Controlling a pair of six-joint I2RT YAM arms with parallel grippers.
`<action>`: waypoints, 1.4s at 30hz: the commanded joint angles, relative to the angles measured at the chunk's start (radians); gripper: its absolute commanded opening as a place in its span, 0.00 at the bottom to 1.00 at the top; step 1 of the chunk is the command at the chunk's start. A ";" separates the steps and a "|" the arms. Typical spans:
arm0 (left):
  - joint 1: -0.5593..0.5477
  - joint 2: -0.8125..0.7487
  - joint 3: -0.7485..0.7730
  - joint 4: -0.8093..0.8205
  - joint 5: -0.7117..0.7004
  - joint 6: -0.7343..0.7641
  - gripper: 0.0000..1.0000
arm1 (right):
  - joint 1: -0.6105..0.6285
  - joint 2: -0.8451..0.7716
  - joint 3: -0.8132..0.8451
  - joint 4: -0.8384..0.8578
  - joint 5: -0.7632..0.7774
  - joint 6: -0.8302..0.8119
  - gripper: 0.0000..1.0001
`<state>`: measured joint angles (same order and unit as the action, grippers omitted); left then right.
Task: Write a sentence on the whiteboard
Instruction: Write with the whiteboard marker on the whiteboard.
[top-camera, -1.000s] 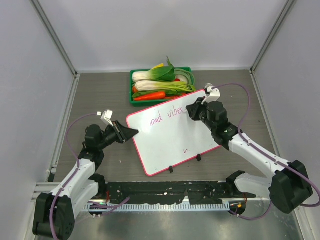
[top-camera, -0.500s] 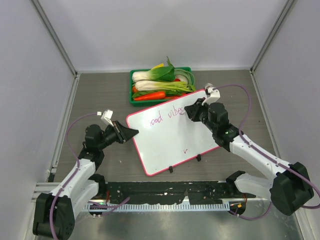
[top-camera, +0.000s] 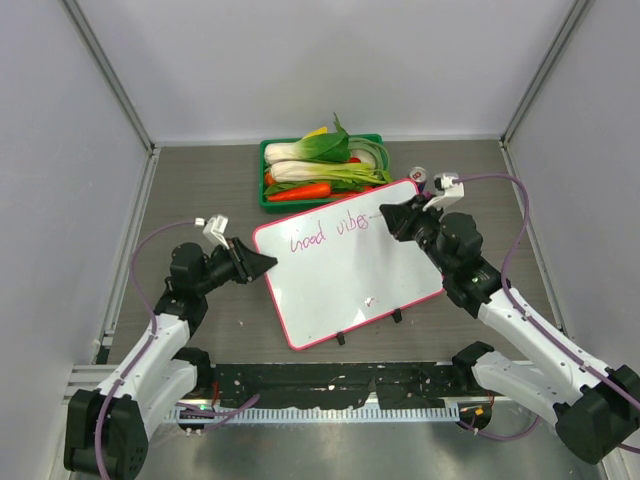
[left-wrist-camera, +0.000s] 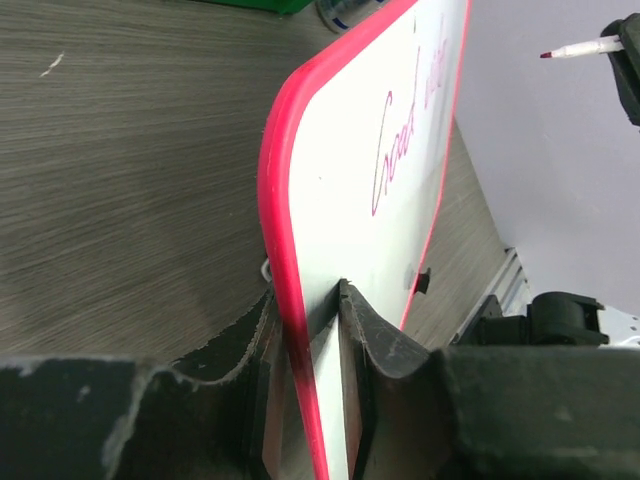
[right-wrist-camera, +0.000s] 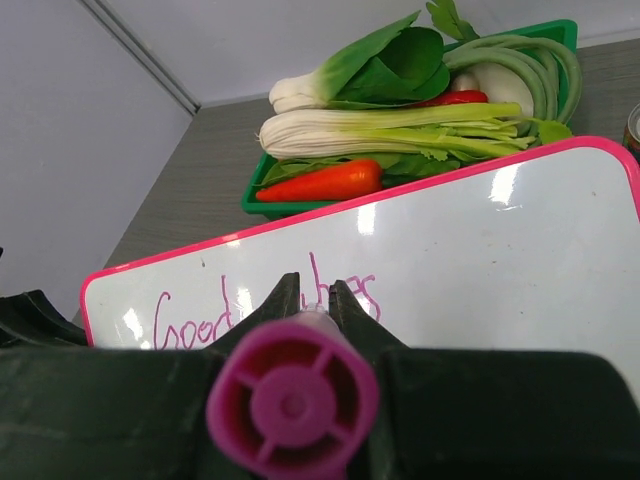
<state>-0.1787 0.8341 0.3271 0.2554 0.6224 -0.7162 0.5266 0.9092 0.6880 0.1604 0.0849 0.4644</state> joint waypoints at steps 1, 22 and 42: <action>-0.004 0.013 0.061 -0.067 -0.059 0.112 0.28 | -0.002 -0.012 0.031 -0.010 0.032 -0.023 0.01; -0.004 0.003 0.053 -0.149 -0.111 0.152 0.00 | -0.103 0.091 0.053 0.064 -0.017 -0.056 0.01; -0.005 -0.110 0.079 -0.238 -0.219 0.136 0.49 | -0.108 0.066 0.051 0.037 -0.045 -0.050 0.01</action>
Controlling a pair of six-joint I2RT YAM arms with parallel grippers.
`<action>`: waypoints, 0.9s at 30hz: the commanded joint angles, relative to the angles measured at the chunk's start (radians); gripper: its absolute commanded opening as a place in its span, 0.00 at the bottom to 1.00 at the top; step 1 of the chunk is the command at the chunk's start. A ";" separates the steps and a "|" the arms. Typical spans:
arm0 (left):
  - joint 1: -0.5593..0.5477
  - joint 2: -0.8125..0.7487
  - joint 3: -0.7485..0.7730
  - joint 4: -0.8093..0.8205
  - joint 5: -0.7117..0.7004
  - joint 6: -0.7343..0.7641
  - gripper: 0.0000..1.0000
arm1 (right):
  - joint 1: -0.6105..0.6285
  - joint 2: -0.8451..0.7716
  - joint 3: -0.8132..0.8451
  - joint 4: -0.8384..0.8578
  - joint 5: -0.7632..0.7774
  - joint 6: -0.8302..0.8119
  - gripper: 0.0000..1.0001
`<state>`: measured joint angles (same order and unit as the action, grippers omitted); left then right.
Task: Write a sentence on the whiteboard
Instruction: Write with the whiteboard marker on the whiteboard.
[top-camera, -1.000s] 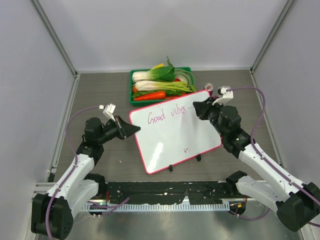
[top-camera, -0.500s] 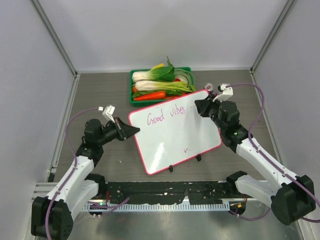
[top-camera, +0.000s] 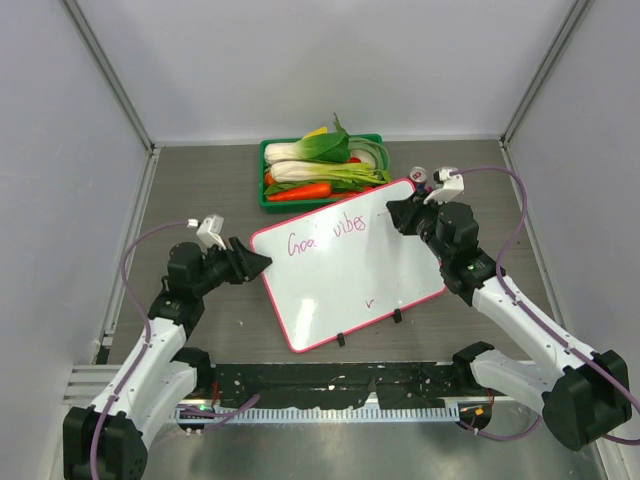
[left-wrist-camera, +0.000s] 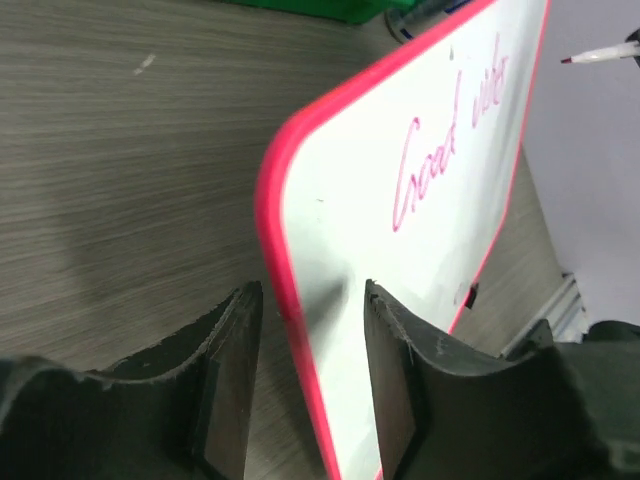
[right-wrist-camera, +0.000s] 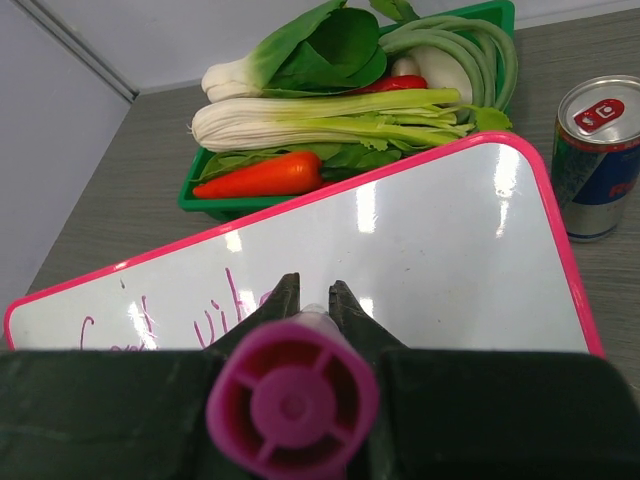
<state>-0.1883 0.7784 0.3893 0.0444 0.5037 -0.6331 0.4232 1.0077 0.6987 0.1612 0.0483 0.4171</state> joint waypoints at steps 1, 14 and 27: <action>0.004 -0.060 0.020 -0.031 -0.106 0.053 0.55 | -0.004 -0.032 0.041 0.037 -0.005 -0.003 0.02; 0.006 -0.008 0.099 0.000 -0.093 0.009 0.85 | -0.008 -0.047 0.044 0.026 -0.008 -0.008 0.01; 0.007 0.199 0.069 0.330 0.131 -0.108 0.70 | -0.014 -0.064 0.042 0.009 -0.013 -0.020 0.01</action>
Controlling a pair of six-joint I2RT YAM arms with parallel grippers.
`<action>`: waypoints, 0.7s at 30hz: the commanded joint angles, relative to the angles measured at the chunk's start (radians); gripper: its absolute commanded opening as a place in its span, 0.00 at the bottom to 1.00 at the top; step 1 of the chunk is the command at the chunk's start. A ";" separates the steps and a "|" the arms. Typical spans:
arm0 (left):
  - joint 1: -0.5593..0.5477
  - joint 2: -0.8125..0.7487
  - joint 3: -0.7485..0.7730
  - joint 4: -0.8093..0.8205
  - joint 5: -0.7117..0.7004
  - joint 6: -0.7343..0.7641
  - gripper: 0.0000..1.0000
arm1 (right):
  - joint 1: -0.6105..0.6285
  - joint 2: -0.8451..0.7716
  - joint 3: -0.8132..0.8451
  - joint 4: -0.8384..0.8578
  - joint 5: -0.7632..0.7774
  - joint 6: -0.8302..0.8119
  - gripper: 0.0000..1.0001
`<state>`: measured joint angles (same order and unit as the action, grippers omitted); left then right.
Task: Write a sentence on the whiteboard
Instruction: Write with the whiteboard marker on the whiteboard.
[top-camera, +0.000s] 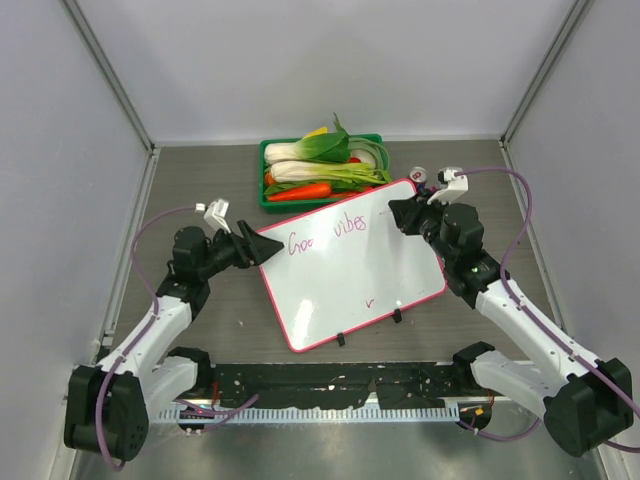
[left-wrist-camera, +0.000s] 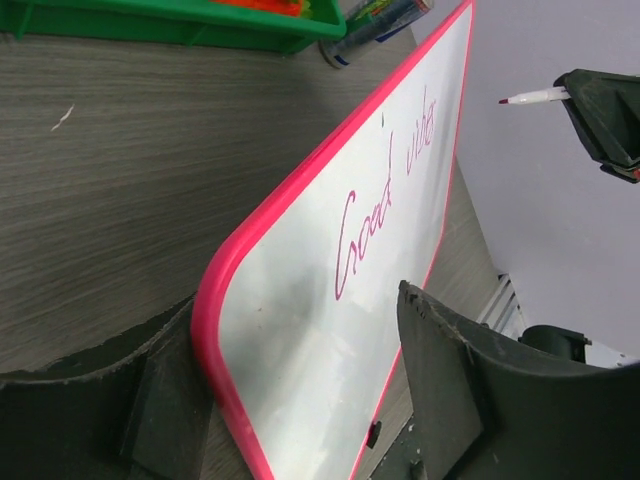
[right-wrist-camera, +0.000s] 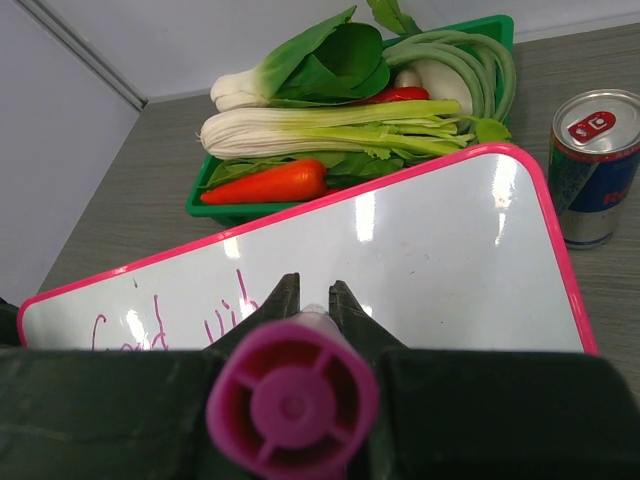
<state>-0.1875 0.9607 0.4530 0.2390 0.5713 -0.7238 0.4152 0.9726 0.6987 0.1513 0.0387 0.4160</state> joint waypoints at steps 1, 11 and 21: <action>0.006 0.019 0.009 0.123 0.061 -0.008 0.63 | -0.006 -0.029 0.042 0.019 -0.003 -0.017 0.01; 0.006 -0.065 0.012 -0.128 -0.048 0.133 0.02 | -0.009 -0.026 0.039 0.025 -0.006 -0.020 0.01; 0.005 -0.257 -0.056 -0.193 -0.203 0.231 0.00 | -0.009 -0.008 0.050 0.033 -0.014 -0.019 0.01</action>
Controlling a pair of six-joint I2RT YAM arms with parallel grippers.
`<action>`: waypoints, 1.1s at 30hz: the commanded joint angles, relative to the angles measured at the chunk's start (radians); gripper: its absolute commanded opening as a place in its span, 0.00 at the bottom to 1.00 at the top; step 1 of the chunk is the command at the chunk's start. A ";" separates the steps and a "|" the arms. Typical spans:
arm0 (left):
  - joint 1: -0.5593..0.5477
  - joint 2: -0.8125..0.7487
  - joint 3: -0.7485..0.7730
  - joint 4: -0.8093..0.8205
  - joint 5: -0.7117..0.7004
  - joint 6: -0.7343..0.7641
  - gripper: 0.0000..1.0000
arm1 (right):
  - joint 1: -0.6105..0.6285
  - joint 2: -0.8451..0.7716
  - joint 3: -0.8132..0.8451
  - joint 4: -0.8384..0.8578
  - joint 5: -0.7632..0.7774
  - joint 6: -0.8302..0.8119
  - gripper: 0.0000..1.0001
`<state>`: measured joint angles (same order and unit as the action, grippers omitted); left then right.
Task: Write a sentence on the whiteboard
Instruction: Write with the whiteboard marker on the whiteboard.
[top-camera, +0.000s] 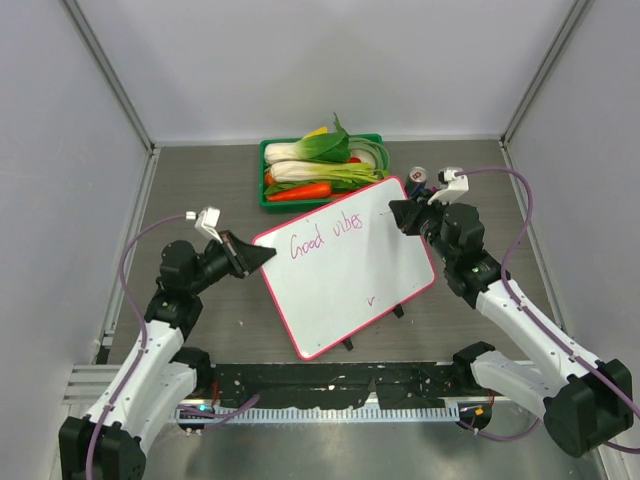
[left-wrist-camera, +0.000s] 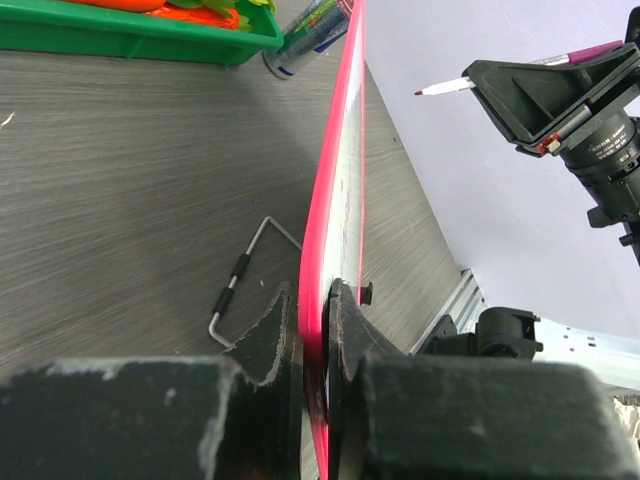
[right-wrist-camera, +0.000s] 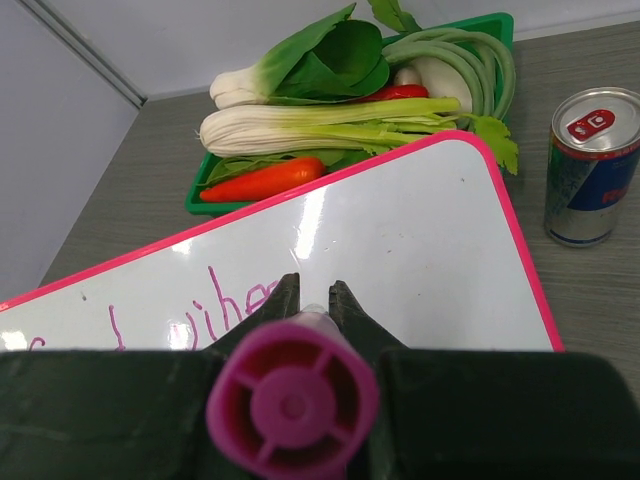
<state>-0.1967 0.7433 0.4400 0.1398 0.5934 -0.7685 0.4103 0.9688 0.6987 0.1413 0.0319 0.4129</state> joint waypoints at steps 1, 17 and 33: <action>0.016 -0.048 -0.047 -0.098 -0.233 0.282 0.00 | -0.004 -0.002 0.050 0.043 -0.007 -0.016 0.02; 0.014 -0.001 -0.040 -0.118 -0.328 0.362 0.01 | -0.004 0.007 0.038 0.052 -0.015 -0.013 0.01; 0.014 0.059 -0.061 -0.008 -0.268 0.503 0.01 | -0.004 -0.002 0.019 0.060 -0.052 -0.002 0.01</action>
<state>-0.2020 0.7769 0.4175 0.1692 0.5365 -0.6132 0.4099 0.9771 0.6994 0.1497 0.0021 0.4149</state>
